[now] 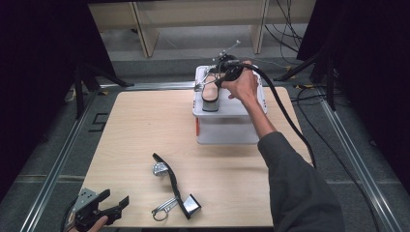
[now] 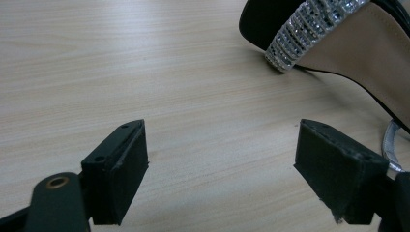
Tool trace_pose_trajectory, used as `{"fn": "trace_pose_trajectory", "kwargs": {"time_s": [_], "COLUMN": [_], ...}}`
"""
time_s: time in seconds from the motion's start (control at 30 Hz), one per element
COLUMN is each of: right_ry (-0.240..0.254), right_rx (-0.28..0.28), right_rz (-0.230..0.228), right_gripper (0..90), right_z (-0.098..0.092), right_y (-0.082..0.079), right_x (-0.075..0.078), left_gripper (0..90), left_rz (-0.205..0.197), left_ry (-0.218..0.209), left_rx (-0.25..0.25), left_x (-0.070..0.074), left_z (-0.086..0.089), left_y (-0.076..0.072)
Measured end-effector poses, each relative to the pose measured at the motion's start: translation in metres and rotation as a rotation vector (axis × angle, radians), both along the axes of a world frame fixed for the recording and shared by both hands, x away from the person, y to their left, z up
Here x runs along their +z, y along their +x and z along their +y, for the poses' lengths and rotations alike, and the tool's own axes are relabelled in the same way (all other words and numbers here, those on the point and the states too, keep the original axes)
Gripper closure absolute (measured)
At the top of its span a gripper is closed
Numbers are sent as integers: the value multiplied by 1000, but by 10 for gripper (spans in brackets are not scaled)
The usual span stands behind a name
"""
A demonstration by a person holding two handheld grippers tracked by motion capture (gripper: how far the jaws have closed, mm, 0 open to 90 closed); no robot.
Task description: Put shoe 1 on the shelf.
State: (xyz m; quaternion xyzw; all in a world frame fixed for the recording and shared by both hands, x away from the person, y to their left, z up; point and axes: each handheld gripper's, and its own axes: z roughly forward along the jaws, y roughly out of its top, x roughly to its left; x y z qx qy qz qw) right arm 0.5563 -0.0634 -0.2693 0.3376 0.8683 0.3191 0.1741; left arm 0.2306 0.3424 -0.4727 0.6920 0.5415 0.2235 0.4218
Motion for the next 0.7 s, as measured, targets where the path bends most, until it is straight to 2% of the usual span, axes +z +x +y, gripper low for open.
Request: {"fn": "trace_pose_trajectory", "kwargs": {"time_s": [0.03, 0.13, 0.17, 0.2, 0.3, 0.33, 0.37, 0.4, 0.43, 0.47, 0.5, 0.57, 0.6, 0.63, 0.67, 0.7], "right_ry": [6, 25, 35, 9, -13, -23, -23, -58, -65, -65, -88, -104, -112, -107, -107, -115], "right_rx": [16, 13, 4, 30, 39, 39, 39, 48, 51, 51, 60, 64, 67, 69, 69, 94], "right_rz": [-25, -15, 14, -15, -14, 10, 10, 4, 11, 11, 18, 27, 27, 34, 34, 37], "right_gripper": [835, 829, 828, 825, 825, 827, 827, 826, 826, 826, 827, 828, 828, 879, 879, 900], "right_z": [-3, -8, -9, -10, -12, -13, -13, -15, -16, -16, -17, -18, -18, -19, -19, -20], "right_y": [1, -1, -3, -3, -4, -6, -6, -7, -8, -8, -10, -11, -11, -11, -11, -12], "right_x": [-2, -2, -2, -2, -2, -1, -1, -2, -2, -2, -2, -3, -3, -3, -3, -1], "left_gripper": [187, 187, 187, 187, 187, 187, 187, 187, 187, 187, 187, 187, 187, 187, 187, 187], "left_rz": [18, 6, -8, 2, 14, -8, -8, -7, 9, 7, -7, -6, 8, -7, -7, -2], "left_ry": [17, -2, -13, 1, 17, -12, -12, -12, 13, 6, -13, -12, 6, -7, -7, -6], "left_rx": [4, 16, 8, 4, 2, 5, 5, 6, 3, 11, 8, 9, 13, 6, 6, 13], "left_x": [1, 0, 0, 0, 1, 0, 0, 0, 1, 0, 0, -1, 0, -1, -1, 0], "left_z": [0, -1, -1, 0, 0, -1, -1, -1, 0, -1, 0, -1, -1, -1, -1, -1], "left_y": [-1, -1, 0, 0, -1, 0, 0, 0, -1, -2, 0, 0, -2, -1, -1, -1]}}
